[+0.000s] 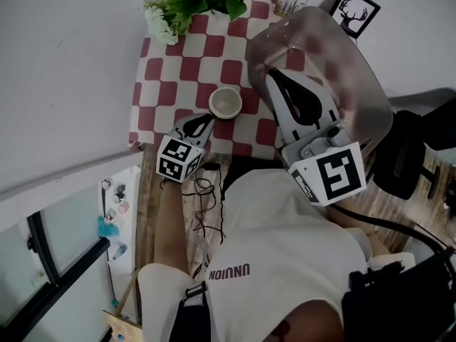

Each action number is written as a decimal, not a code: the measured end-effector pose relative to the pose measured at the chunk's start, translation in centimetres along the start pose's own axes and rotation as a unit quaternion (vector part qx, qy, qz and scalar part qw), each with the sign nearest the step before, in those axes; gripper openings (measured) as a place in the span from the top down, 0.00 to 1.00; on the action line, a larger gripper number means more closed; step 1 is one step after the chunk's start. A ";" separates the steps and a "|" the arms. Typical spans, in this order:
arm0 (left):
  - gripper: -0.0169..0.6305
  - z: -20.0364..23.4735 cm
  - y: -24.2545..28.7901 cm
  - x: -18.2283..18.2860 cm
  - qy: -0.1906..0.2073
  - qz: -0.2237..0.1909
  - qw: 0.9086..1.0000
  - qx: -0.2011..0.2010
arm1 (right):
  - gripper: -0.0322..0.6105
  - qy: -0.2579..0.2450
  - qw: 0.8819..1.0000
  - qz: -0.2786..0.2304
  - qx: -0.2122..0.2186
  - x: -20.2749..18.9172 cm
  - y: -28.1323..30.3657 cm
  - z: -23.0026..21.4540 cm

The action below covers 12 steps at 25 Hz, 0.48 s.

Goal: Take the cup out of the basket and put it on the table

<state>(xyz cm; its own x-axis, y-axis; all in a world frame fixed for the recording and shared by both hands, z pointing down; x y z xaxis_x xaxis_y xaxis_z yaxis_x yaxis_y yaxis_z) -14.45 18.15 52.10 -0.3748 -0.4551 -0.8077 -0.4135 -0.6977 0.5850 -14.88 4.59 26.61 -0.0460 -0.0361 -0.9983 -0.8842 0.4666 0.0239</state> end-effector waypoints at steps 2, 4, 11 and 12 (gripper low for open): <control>0.90 0.0 -0.1 -0.5 -0.004 -0.006 1.000 0.005 | 0.92 -0.003 1.000 0.001 0.003 0.0 0.1 0.2; 0.90 0.0 -0.4 -1.1 -0.004 -0.005 1.000 0.009 | 0.92 -0.001 1.000 0.001 0.006 -0.1 0.1 0.5; 0.96 0.2 -1.0 -0.4 0.004 -0.033 0.999 0.032 | 0.92 0.000 1.000 0.003 0.008 -0.3 -0.3 0.8; 0.96 0.2 -0.9 -0.2 0.006 -0.035 0.999 0.033 | 0.92 -0.001 1.000 0.002 0.010 -0.3 -0.3 0.9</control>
<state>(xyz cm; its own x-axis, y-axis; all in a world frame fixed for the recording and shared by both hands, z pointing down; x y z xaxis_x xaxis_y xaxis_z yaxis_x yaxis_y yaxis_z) -14.13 18.98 51.71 -0.3339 -0.4133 -0.8472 -0.4916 -0.6906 0.5306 -14.18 5.25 26.86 -0.0496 -0.0325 -0.9982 -0.8743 0.4847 0.0277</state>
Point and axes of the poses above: the fingertips, and each gripper's own axes: y forward along the fingers, z to its left, x out of its top, the point moved 1 cm from there along -y, backward along the fingers, and after that the axes turned 3 degrees about y, right-handed, at the moved point
